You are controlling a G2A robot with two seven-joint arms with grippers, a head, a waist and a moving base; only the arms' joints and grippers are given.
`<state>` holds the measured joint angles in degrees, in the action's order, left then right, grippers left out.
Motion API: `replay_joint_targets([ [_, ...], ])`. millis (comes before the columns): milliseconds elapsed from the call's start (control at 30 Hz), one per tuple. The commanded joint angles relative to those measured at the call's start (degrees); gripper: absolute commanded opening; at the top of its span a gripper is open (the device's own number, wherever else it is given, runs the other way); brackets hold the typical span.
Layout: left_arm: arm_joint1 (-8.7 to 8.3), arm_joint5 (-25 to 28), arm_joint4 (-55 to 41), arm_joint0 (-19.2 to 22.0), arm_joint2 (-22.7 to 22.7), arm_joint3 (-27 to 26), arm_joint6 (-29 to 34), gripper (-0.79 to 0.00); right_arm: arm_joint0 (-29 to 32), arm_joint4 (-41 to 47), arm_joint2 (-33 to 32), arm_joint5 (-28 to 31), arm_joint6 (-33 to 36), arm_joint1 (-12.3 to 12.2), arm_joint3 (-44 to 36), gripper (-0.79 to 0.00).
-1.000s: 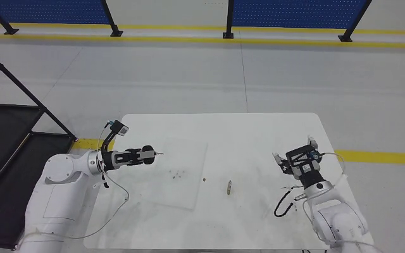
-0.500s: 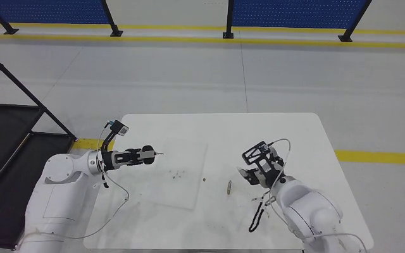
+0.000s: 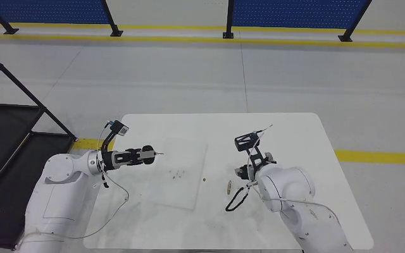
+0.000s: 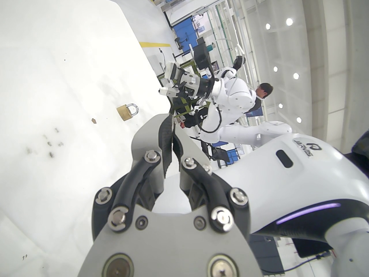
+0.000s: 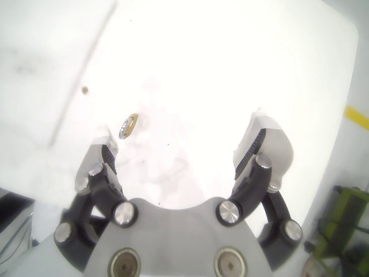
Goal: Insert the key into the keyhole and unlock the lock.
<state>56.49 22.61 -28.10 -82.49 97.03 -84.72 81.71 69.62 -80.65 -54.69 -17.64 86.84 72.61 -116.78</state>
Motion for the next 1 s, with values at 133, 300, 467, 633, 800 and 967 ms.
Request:
replay_joint_targets([
  [133,0.00,0.00,0.00,0.00,0.00,0.00,0.00,-0.785,-0.89,0.66,-0.19,-1.15,-1.34,1.01,4.37,0.000],
  [300,0.00,0.00,0.00,0.00,0.00,0.00,0.00,-0.785,-0.89,0.66,-0.19,-1.15,-1.34,1.01,4.37,0.000],
  [467,0.00,0.00,0.00,0.00,0.00,0.00,0.00,-0.785,-0.89,0.66,-0.19,-1.15,-1.34,1.01,4.37,0.000],
  [633,0.00,0.00,0.00,0.00,0.00,0.00,0.00,-0.785,-1.89,8.21,-1.20,0.17,-0.03,1.87,8.41,0.000],
  [800,0.00,0.00,0.00,0.00,0.00,0.00,0.00,-0.785,-4.90,12.45,-0.01,1.34,1.16,3.67,13.80,0.000],
  [967,0.00,0.00,0.00,0.00,0.00,0.00,0.00,-0.785,-6.39,13.73,1.44,1.34,1.16,5.24,18.59,0.000],
])
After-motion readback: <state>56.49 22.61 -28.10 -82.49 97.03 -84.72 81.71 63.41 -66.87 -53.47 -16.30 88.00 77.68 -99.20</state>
